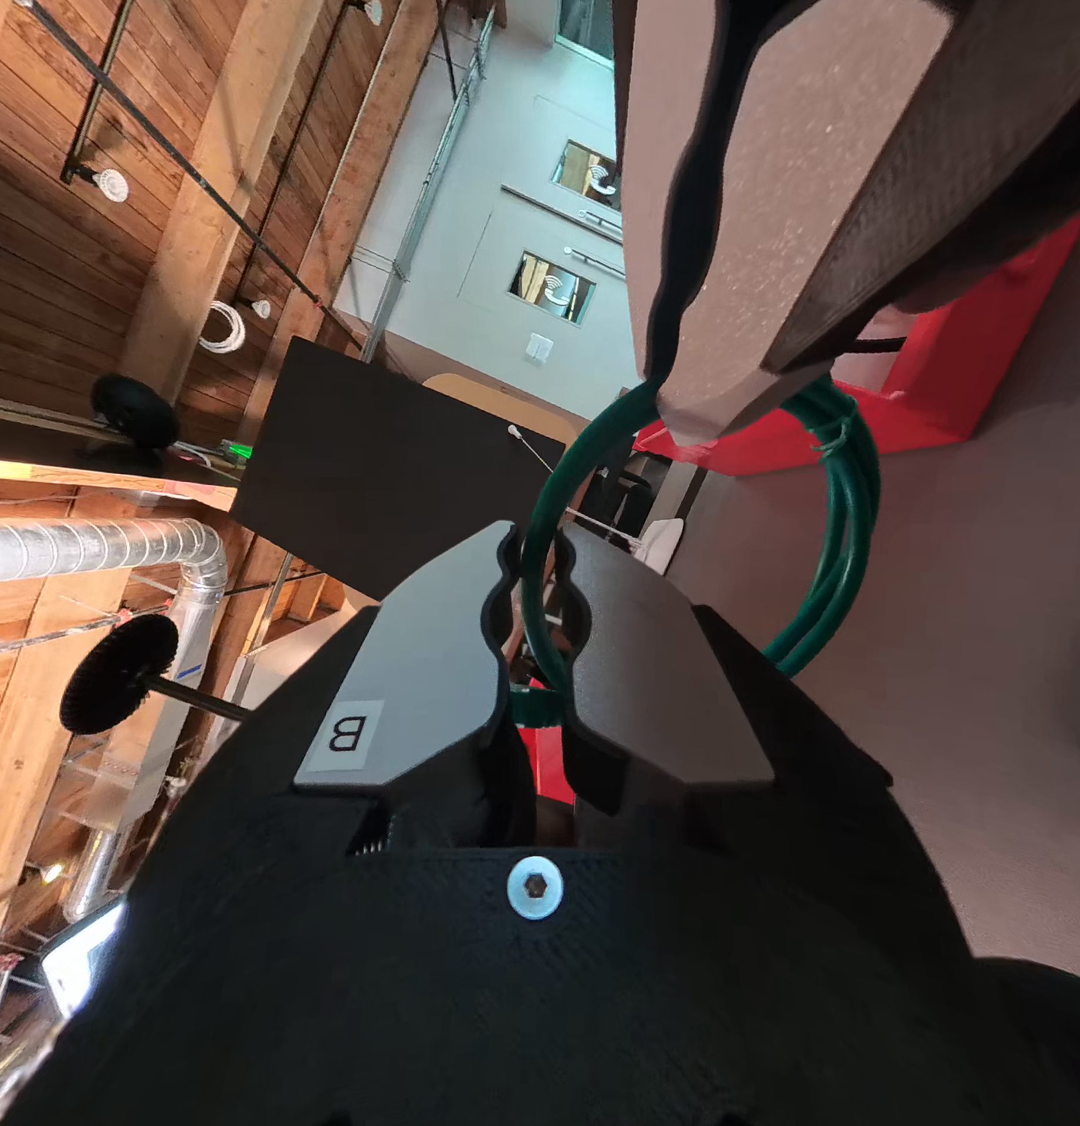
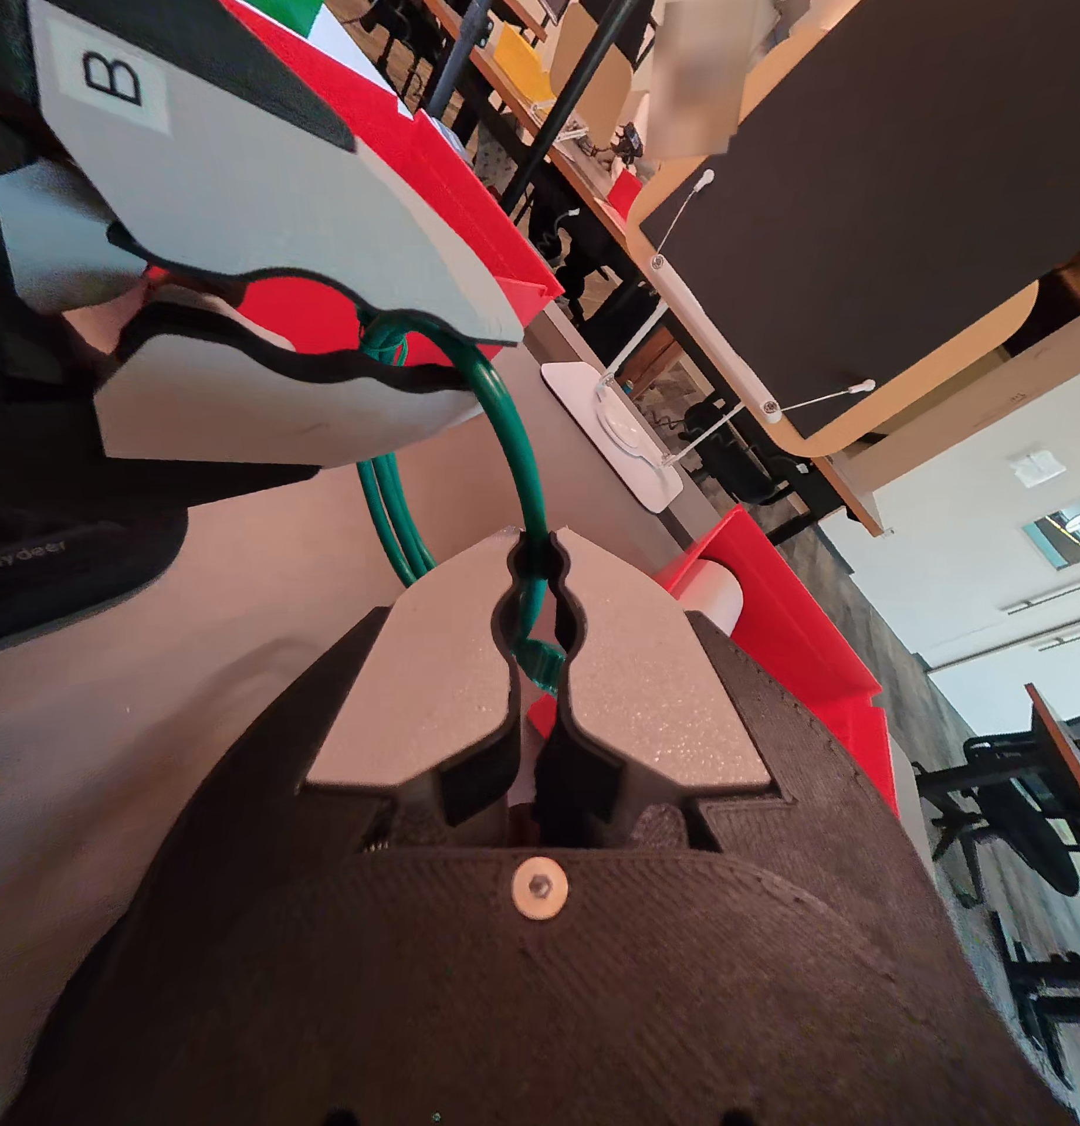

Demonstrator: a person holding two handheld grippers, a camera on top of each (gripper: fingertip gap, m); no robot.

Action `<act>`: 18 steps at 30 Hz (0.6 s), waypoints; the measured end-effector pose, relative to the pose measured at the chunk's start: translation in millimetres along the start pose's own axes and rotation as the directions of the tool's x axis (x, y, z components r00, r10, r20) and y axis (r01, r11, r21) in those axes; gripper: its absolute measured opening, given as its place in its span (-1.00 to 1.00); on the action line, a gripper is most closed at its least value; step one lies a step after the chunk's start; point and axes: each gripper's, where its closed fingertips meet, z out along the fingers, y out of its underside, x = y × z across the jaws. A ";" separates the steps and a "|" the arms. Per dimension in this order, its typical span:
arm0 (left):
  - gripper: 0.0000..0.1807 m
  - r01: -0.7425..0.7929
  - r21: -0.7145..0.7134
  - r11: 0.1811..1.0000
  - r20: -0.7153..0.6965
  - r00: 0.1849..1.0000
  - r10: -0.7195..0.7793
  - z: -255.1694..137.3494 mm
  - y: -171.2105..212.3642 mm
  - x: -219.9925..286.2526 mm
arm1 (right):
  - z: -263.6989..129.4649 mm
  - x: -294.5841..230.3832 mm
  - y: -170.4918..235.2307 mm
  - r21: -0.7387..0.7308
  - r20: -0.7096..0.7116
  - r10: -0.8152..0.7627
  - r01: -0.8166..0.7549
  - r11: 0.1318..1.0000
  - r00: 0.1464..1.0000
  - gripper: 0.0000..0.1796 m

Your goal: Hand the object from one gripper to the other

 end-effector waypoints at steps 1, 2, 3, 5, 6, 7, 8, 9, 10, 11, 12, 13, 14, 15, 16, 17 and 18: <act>-0.90 0.024 -0.011 1.000 -0.009 1.000 -0.024 0.1 1.2 -0.3 | -0.2 2.0 -2.2 0.020 -0.012 0.004 -0.003 1.000 1.000 -0.94; -0.91 0.069 -0.022 0.997 -0.016 0.997 -0.069 0.3 2.7 -1.2 | -1.1 5.2 -6.0 0.052 -0.032 0.016 -0.014 0.999 0.999 -0.93; -0.93 0.129 -0.033 0.991 -0.010 0.992 -0.130 0.8 4.6 -3.7 | -2.9 9.4 -10.7 0.090 -0.054 0.038 -0.033 0.995 0.998 -0.91; -0.92 0.272 -0.052 0.961 0.015 0.962 -0.272 2.3 10.1 -10.1 | -9.1 17.5 -22.4 0.182 -0.081 0.101 -0.084 0.980 0.992 -0.75; -0.92 0.346 -0.067 0.936 0.033 0.938 -0.344 3.2 14.6 -13.1 | -13.2 21.5 -28.5 0.233 -0.088 0.139 -0.115 0.966 0.986 -0.67; -0.91 0.422 -0.080 0.903 0.046 0.907 -0.419 4.2 19.4 -15.1 | -18.0 26.1 -34.6 0.286 -0.094 0.180 -0.147 0.947 0.979 -0.60; -0.91 0.501 -0.083 0.861 0.047 0.865 -0.499 5.2 22.7 -15.1 | -22.8 30.8 -39.9 0.338 -0.098 0.222 -0.178 0.924 0.970 -0.56; -0.92 0.585 -0.084 0.807 0.050 0.811 -0.583 6.0 26.0 -15.4 | -26.9 35.0 -43.7 0.381 -0.098 0.268 -0.213 0.900 0.958 -0.51; -0.93 0.662 -0.079 0.745 0.052 0.749 -0.660 6.8 29.0 -15.9 | -29.4 38.7 -45.4 0.410 -0.094 0.312 -0.248 0.877 0.945 -0.46; -0.93 0.736 -0.068 0.673 0.053 0.677 -0.734 7.6 31.7 -17.0 | -30.1 40.8 -45.2 0.427 -0.086 0.347 -0.280 0.860 0.934 -0.42; -0.93 0.802 -0.057 0.594 0.053 0.597 -0.800 8.0 34.6 -18.5 | -28.7 42.0 -43.4 0.429 -0.078 0.374 -0.308 0.849 0.924 -0.36; -0.93 0.853 -0.050 0.519 0.043 0.521 -0.852 8.6 36.9 -18.9 | -25.6 41.7 -40.6 0.421 -0.069 0.392 -0.330 0.845 0.917 -0.31; -0.93 0.894 -0.040 0.446 0.024 0.447 -0.894 9.0 38.0 -18.9 | -21.6 40.4 -36.9 0.404 -0.060 0.406 -0.350 0.846 0.912 -0.28; -0.92 0.929 -0.029 0.369 0.003 0.369 -0.929 9.0 38.7 -19.0 | -16.9 38.1 -33.0 0.382 -0.047 0.416 -0.369 0.847 0.908 -0.27; -0.92 0.956 -0.019 0.292 -0.024 0.291 -0.956 8.8 38.9 -19.0 | -12.6 34.9 -29.8 0.362 -0.029 0.428 -0.389 0.847 0.904 -0.27; -0.92 0.977 -0.009 0.213 -0.052 0.212 -0.976 8.5 38.8 -19.7 | -8.8 31.4 -27.4 0.345 -0.009 0.439 -0.410 0.845 0.898 -0.28; -0.92 0.990 0.001 0.139 -0.075 0.138 -0.987 8.1 39.0 -20.7 | -6.0 28.2 -25.8 0.332 0.009 0.451 -0.428 0.840 0.892 -0.29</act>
